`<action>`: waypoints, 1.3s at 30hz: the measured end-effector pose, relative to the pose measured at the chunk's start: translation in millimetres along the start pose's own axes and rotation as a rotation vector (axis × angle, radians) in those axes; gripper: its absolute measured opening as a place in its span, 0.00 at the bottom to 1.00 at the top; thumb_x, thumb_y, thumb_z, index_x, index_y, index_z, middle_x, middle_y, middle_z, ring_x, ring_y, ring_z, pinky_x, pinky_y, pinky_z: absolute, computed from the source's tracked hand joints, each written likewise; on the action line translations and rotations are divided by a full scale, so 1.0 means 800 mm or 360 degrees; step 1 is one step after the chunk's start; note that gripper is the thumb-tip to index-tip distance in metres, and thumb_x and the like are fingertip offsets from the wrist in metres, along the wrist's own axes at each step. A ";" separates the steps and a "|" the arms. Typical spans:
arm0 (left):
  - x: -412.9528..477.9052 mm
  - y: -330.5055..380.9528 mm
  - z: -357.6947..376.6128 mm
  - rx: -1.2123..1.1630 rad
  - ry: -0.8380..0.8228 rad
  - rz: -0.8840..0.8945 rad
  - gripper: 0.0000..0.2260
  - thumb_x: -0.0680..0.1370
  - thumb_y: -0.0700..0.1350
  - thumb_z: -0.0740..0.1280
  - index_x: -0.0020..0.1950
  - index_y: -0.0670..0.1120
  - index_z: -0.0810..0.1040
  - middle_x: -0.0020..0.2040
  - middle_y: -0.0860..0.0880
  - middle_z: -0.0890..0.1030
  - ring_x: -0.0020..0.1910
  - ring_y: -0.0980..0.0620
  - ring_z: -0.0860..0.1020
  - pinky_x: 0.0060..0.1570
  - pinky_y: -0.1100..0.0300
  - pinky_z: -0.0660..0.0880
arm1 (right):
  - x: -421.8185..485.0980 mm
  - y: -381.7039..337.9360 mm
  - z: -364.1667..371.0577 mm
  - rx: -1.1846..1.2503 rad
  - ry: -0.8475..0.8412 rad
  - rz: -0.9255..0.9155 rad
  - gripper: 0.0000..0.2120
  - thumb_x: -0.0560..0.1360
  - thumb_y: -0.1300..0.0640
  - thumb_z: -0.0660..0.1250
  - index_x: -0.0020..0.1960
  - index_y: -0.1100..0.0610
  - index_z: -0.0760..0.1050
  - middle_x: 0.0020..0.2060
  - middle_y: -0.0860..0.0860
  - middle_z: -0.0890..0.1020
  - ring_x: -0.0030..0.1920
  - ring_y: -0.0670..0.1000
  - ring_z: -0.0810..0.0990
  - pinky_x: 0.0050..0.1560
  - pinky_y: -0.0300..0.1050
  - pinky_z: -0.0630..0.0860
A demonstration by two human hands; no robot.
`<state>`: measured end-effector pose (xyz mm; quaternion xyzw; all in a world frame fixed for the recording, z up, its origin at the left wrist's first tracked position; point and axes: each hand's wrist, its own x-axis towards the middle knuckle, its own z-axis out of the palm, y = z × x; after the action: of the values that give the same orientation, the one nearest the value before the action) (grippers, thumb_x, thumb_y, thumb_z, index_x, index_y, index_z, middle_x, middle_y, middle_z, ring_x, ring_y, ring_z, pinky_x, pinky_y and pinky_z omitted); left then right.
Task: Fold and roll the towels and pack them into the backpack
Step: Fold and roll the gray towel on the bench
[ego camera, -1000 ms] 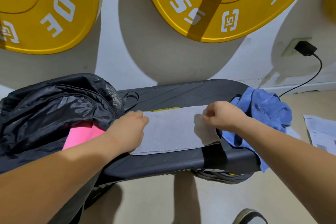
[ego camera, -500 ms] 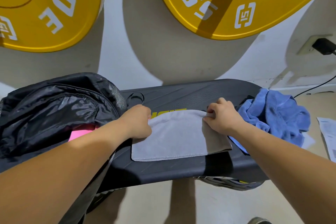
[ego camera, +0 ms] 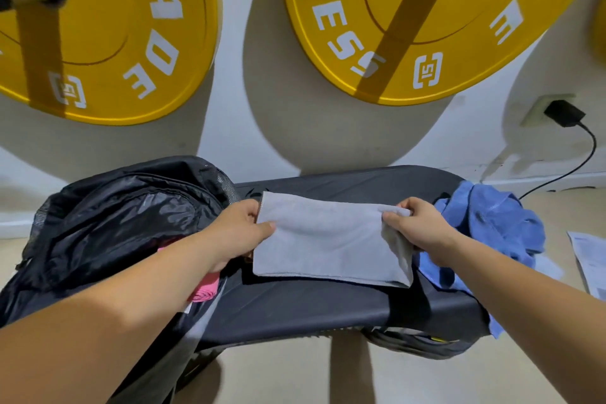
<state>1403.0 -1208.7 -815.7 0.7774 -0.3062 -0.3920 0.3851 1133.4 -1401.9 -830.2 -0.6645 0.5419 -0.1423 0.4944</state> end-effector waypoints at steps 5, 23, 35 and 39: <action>0.020 0.021 -0.006 0.0671 0.0380 0.0372 0.01 0.77 0.41 0.69 0.46 0.47 0.79 0.40 0.47 0.83 0.41 0.43 0.81 0.44 0.53 0.76 | -0.026 -0.009 -0.010 0.0093 -0.0364 0.0271 0.09 0.73 0.60 0.74 0.47 0.60 0.75 0.38 0.59 0.79 0.34 0.58 0.80 0.33 0.50 0.82; 0.012 0.043 0.125 0.0935 0.0035 0.0066 0.08 0.73 0.49 0.69 0.40 0.44 0.76 0.38 0.45 0.86 0.40 0.40 0.85 0.40 0.54 0.82 | -0.024 0.025 -0.002 -0.0866 -0.0368 0.0171 0.20 0.81 0.48 0.63 0.46 0.65 0.78 0.31 0.59 0.80 0.28 0.59 0.81 0.35 0.54 0.85; -0.042 -0.029 0.168 0.0206 0.0179 -0.0268 0.09 0.66 0.47 0.68 0.45 0.50 0.74 0.42 0.47 0.79 0.39 0.45 0.78 0.38 0.58 0.74 | -0.057 0.026 0.013 -0.0841 -0.0677 0.0203 0.18 0.79 0.47 0.62 0.38 0.60 0.76 0.29 0.55 0.79 0.22 0.52 0.72 0.27 0.42 0.72; -0.065 -0.052 0.120 0.0516 0.0084 -0.0127 0.03 0.72 0.41 0.69 0.44 0.49 0.78 0.38 0.53 0.78 0.38 0.49 0.76 0.36 0.61 0.72 | -0.092 0.014 0.027 -0.0935 -0.1041 0.0192 0.15 0.78 0.49 0.60 0.40 0.58 0.76 0.31 0.55 0.79 0.26 0.54 0.75 0.31 0.42 0.72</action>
<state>1302.9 -1180.9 -868.8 0.8508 -0.3242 -0.3318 0.2468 1115.1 -1326.7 -823.8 -0.7541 0.4121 0.2647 0.4375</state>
